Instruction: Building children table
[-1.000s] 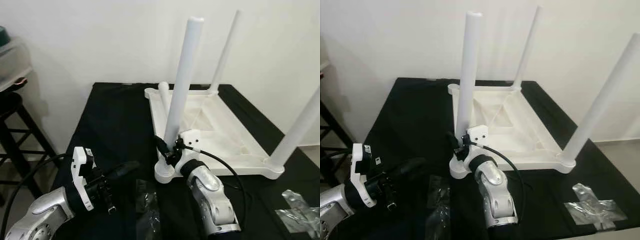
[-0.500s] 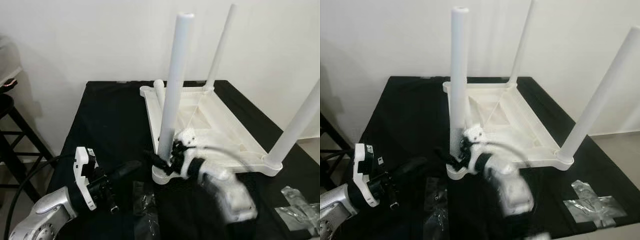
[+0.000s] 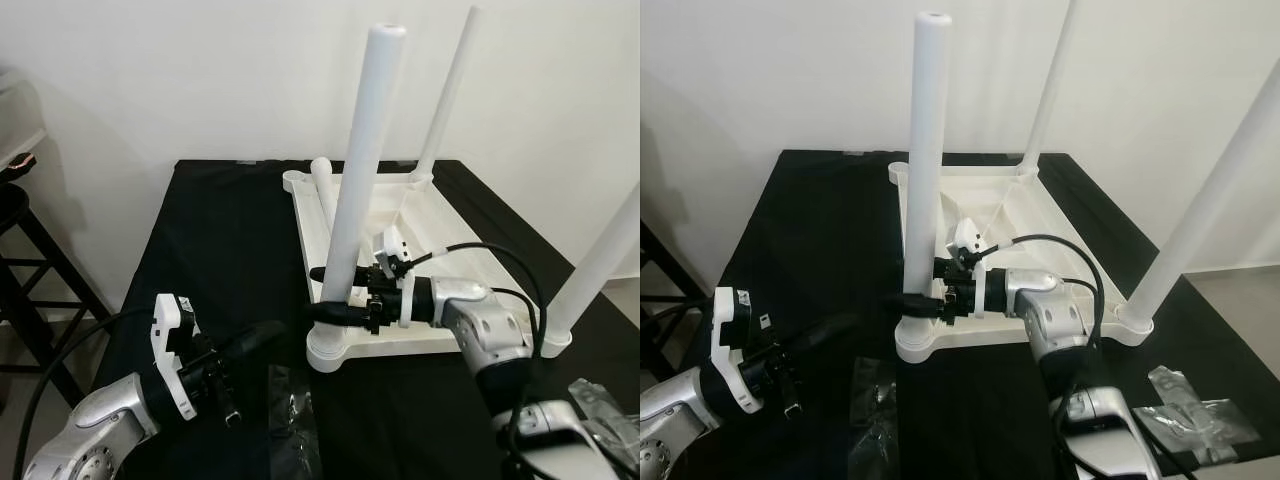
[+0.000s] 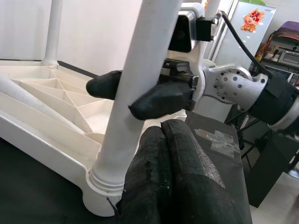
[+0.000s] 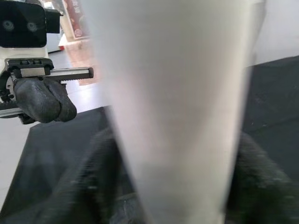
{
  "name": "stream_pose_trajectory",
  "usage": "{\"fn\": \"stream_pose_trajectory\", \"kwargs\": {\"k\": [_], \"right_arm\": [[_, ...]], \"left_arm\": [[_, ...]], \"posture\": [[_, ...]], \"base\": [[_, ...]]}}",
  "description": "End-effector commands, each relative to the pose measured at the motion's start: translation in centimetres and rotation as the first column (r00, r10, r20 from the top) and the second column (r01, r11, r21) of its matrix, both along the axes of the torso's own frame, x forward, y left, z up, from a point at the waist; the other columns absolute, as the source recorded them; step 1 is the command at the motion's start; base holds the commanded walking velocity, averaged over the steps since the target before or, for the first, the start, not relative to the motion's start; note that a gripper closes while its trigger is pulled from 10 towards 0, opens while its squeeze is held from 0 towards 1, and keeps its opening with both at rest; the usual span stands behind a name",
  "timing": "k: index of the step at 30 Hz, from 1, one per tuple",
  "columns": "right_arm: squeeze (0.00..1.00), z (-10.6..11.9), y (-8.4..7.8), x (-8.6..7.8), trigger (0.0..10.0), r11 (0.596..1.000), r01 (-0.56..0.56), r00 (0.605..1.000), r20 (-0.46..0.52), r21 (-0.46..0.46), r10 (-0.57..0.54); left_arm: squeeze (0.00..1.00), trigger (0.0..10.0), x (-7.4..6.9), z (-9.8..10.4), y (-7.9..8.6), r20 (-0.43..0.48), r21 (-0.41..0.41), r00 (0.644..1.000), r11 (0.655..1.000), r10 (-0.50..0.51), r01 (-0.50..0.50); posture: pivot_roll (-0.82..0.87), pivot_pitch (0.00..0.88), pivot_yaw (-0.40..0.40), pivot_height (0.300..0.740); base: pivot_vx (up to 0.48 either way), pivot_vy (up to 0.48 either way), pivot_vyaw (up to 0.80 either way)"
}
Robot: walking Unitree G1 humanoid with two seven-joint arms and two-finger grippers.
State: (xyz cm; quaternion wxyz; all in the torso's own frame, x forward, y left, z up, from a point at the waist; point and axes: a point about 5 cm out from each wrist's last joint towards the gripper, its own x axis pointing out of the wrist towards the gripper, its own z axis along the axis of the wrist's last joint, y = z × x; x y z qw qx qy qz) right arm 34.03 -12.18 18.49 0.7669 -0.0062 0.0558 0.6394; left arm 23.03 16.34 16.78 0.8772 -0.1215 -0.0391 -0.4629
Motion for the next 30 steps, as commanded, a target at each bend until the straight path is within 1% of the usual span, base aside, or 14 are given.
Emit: {"fn": "stream_pose_trajectory", "kwargs": {"k": [1, 6, 11, 14, 15, 18, 19, 20, 21, 22, 23, 25, 27, 30], "right_arm": [[0.0, -0.2, 0.5, -0.3, 0.0, 0.998, -0.066, 0.998, -0.012, 0.006, 0.067], [0.0, -0.4, 0.0, -0.1, 0.0, 0.993, -0.114, 0.993, -0.022, 0.015, 0.114], [0.0, -1.1, -0.2, -0.7, 0.0, 0.995, -0.1, 0.995, -0.01, 0.007, 0.1], [0.0, -1.5, -0.3, -1.1, 0.0, 0.998, -0.059, 0.998, 0.01, -0.001, 0.059], [0.0, -2.3, 0.3, -1.8, 0.0, 0.999, 0.036, 0.999, 0.013, -0.024, -0.036], [0.0, -2.7, 0.9, -2.3, 0.0, 0.994, 0.106, 0.994, 0.018, -0.038, -0.105], [0.0, -4.3, 3.1, -3.1, 0.0, 0.926, 0.377, 0.926, -0.017, 0.006, -0.377], [0.0, -5.8, 4.3, -4.5, 0.0, 0.808, 0.589, 0.803, -0.112, 0.002, -0.585], [0.0, -6.6, 5.5, -6.0, 0.0, 0.773, 0.633, 0.77, -0.073, -0.041, -0.634], [0.0, -7.0, 6.2, -7.0, 0.0, 0.767, 0.639, 0.767, -0.032, -0.063, -0.641], [0.0, -7.0, 6.2, -7.0, 0.0, 0.767, 0.639, 0.767, -0.032, -0.063, -0.641], [0.0, -6.0, 5.4, -5.8, 0.0, 0.733, 0.68, 0.733, 0.005, -0.017, -0.68], [0.0, -6.0, 4.9, -5.3, 0.0, 0.712, 0.702, 0.712, -0.018, -0.014, -0.702], [0.0, -6.1, 4.8, -5.3, 0.0, 0.711, 0.703, 0.711, -0.022, -0.02, -0.703]], "left_arm": [[0.0, 10.0, 0.1, -0.3, -0.1, -0.008, 0.004, 1.0, 1.0, 0.003, -0.003], [0.0, 10.0, 0.0, -0.3, -0.2, -0.008, 0.003, 1.0, 1.0, 0.003, -0.003], [0.0, 10.0, 0.0, -0.3, -0.2, -0.009, 0.002, 1.0, 1.0, 0.0, 0.0], [0.0, 10.0, -0.1, -0.3, -0.2, -0.008, 0.002, 1.0, 1.0, 0.0, 0.0], [0.0, 10.0, -0.2, -0.2, -0.1, -0.007, 0.002, 1.0, 1.0, 0.001, -0.001], [0.0, 10.0, -0.3, -0.2, 0.0, -0.007, 0.002, 1.0, 1.0, 0.002, -0.002], [0.0, 10.0, -0.3, -0.1, 0.3, -0.007, 0.004, 1.0, 1.0, 0.003, -0.003], [0.0, 10.0, -0.3, 0.0, 0.4, -0.008, 0.004, 1.0, 1.0, 0.004, -0.004], [0.0, 10.0, -0.2, 0.0, 0.6, -0.01, 0.006, 1.0, 1.0, 0.002, -0.002], [0.0, 10.0, -0.1, 0.0, 0.7, -0.011, 0.006, 1.0, 1.0, 0.0, 0.0], [0.0, 10.0, -0.1, 0.0, 0.7, -0.011, 0.006, 1.0, 1.0, 0.0, 0.0], [0.0, 10.0, 0.0, -0.1, 0.8, -0.013, 0.012, 1.0, 1.0, -0.002, 0.002], [0.0, 10.0, 0.1, -0.1, 0.7, -0.013, 0.012, 1.0, 1.0, -0.003, 0.003], [0.0, 10.0, 0.1, -0.1, 0.7, -0.013, 0.013, 1.0, 1.0, -0.004, 0.004]], "posture": [[0.11, 0.0, -0.099, 0.74], [0.11, 0.0, -0.097, 0.74], [0.1, 0.0, -0.094, 0.74], [0.1, 0.0, -0.095, 0.74], [0.1, 0.0, -0.098, 0.74], [0.1, 0.0, -0.092, 0.74], [0.07, 0.0, -0.079, 0.74], [0.07, 0.0, -0.075, 0.74], [0.06, 0.0, -0.072, 0.74], [0.06, 0.0, -0.072, 0.74], [0.06, 0.0, -0.072, 0.74], [0.05, 0.0, -0.053, 0.74], [0.07, 0.0, -0.065, 0.74], [0.07, 0.0, -0.071, 0.74]], "base": [[0.0, 0.0, 0.0], [0.0, 0.0, 0.0], [0.0, 0.0, 0.0], [0.0, 0.0, 0.0], [0.0, 0.0, 0.0], [0.0, 0.0, 0.0], [0.0, 0.0, 0.0], [0.0, 0.0, 0.0], [0.0, 0.0, 0.0], [0.0, 0.0, 0.0], [0.0, 0.0, 0.0], [0.0, 0.0, 0.0], [0.0, 0.0, 0.0], [0.0, 0.0, 0.0]]}}
